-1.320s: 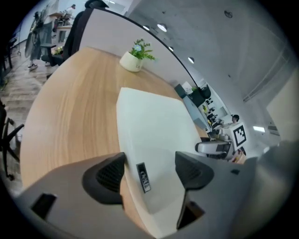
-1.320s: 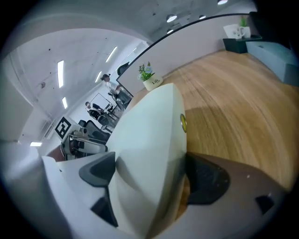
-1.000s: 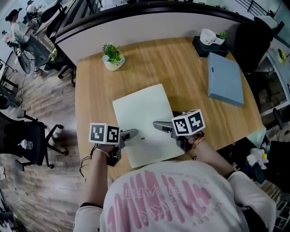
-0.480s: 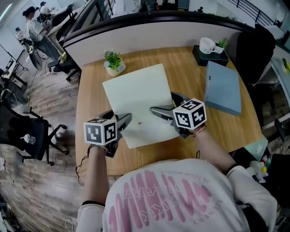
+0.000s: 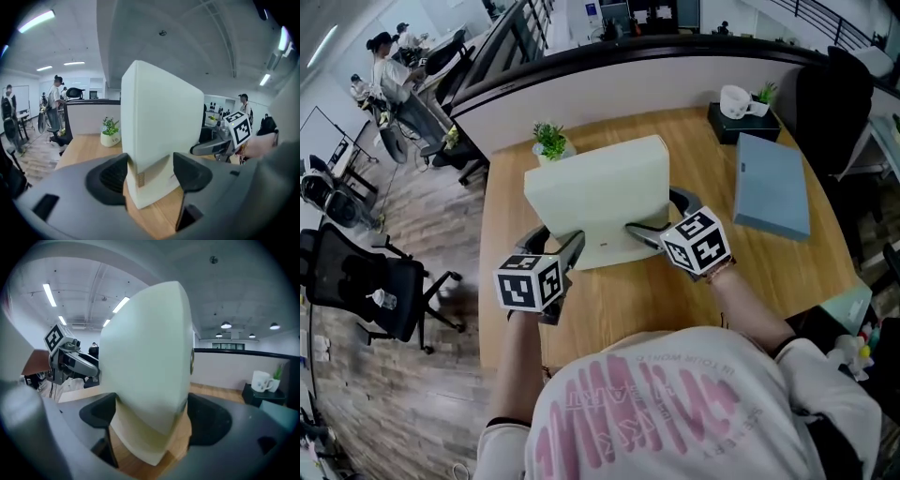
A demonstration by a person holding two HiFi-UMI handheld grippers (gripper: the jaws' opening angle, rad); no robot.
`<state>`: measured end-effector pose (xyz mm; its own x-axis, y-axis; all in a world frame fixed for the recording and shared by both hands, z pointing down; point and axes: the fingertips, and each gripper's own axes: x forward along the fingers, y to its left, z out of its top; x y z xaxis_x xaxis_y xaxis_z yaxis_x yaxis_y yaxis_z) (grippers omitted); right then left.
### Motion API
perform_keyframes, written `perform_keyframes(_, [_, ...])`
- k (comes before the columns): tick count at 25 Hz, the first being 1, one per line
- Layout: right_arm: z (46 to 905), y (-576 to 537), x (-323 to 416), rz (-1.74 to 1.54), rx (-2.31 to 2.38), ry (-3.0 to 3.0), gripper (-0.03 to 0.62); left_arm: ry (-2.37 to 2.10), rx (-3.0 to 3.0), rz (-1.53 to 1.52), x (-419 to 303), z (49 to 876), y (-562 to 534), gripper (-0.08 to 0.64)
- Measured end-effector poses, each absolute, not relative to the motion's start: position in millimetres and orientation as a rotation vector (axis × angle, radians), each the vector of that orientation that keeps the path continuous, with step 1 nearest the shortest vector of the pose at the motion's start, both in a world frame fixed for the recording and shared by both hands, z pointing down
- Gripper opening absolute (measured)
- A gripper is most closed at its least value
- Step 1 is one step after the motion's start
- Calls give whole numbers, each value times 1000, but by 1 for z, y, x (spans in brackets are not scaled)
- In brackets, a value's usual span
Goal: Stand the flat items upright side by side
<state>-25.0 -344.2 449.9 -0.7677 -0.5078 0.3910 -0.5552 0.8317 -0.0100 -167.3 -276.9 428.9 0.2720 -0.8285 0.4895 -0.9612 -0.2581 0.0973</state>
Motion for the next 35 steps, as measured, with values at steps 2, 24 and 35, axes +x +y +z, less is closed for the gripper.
perform_keyframes(2, [453,-347,-22,147,820,-2606,476,-1637,2175,457,-164,430,-278,310])
perform_keyframes(24, [458,-345,-20,245,846,-2620,486,-1663,2180,360,-176,429,-272,249])
perform_keyframes(35, [450,-346,7,358,1014,-2553,488,-1688,2198,266,-186,414,-249,268])
